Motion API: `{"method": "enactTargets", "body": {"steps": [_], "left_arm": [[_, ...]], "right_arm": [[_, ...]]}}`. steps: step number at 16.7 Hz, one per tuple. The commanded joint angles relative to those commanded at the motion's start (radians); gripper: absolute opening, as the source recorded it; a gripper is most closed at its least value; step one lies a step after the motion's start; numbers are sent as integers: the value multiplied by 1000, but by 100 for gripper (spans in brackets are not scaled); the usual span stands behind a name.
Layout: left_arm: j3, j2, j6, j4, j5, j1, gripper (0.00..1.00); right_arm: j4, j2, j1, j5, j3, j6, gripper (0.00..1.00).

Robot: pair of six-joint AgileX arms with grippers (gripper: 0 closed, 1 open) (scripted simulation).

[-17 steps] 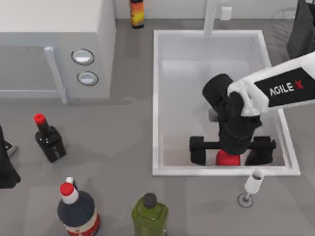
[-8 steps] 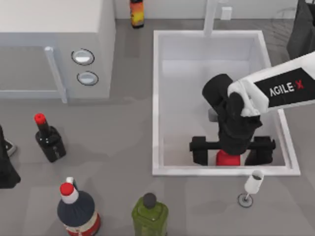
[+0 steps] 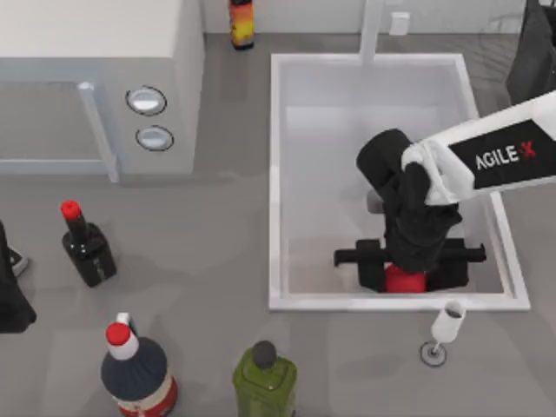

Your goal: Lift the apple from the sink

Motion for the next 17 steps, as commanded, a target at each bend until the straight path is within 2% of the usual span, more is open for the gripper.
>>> {"method": "enactTargets", "body": {"steps": [6, 10, 13, 17], "left_arm": [[0, 0, 0, 0, 0, 0, 100], [0, 0, 0, 0, 0, 0, 100], [0, 0, 0, 0, 0, 0, 100], [0, 0, 0, 0, 0, 0, 100]], "right_arm": [[0, 0, 0, 0, 0, 0, 0], [-79, -77, -1, 24, 53, -12, 0], [-212, -106, 1, 23, 161, -11, 0], [-523, -179, 1, 23, 363, -12, 0]]}}
